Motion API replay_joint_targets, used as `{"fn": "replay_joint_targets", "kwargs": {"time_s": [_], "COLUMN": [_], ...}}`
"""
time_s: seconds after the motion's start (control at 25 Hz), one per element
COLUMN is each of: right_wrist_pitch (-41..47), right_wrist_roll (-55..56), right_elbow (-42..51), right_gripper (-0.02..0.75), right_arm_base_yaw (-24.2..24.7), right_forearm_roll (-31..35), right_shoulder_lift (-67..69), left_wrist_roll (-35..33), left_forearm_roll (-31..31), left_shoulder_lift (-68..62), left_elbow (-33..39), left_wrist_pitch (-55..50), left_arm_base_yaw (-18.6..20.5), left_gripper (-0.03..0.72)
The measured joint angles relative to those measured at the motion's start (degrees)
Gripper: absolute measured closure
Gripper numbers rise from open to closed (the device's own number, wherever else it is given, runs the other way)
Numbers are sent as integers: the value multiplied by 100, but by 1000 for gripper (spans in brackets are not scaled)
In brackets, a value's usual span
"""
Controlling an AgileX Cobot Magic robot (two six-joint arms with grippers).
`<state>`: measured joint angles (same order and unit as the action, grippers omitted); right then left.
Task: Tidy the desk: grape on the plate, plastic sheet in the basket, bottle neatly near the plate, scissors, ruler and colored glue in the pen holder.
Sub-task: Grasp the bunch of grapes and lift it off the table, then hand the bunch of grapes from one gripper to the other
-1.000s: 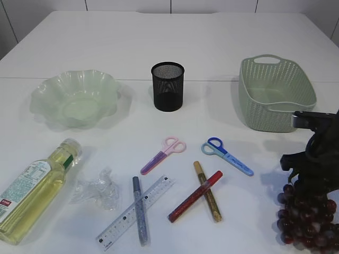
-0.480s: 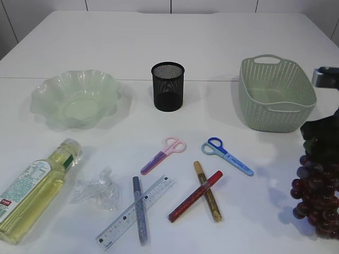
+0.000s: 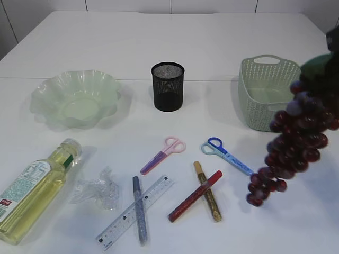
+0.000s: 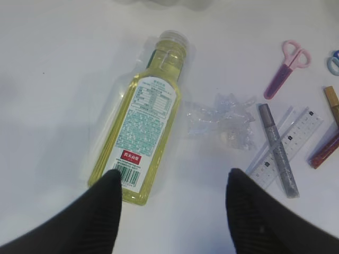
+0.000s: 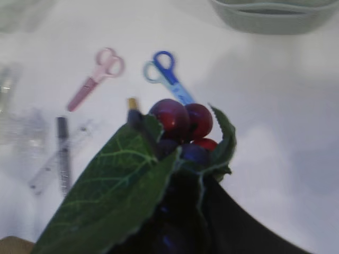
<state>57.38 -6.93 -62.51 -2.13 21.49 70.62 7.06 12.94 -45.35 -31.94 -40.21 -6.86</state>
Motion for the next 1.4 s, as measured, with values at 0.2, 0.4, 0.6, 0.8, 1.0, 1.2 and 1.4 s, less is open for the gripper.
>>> {"fn": "replay_joint_targets", "kwargs": {"time_s": [0.2, 0.4, 0.6, 0.8, 1.0, 1.2, 1.4], "right_wrist_pitch": [61, 205, 268, 228, -104, -161, -254], "right_wrist_roll": [-495, -949, -1333, -1478, -1549, -1585, -1719], "right_elbow": [-479, -807, -819, -819, -895, -930, -930], "right_gripper": [538, 538, 540, 540, 540, 540, 540], "right_arm_base_yaw": [-13, -13, -13, -313, -1045, -1342, -1356], "right_forearm_roll": [1441, 2570, 3282, 3327, 3351, 3374, 3374], "right_shoulder_lift": [-3, -13, -13, -13, 168, 507, 604], "left_wrist_roll": [0, 0, 0, -206, -762, -1466, -1764], "left_forearm_roll": [0, 0, 92, 391, 396, 78, 7], "left_shoulder_lift": [0, 0, 0, -57, -475, -961, -1308], "left_elbow": [0, 0, 0, 0, -447, -1011, -1078], "left_wrist_pitch": [62, 235, 603, 782, 677, 1246, 1861], "left_arm_base_yaw": [0, 0, 0, 0, -53, -479, -1281], "left_gripper": [231, 231, 231, 231, 231, 231, 236]}}
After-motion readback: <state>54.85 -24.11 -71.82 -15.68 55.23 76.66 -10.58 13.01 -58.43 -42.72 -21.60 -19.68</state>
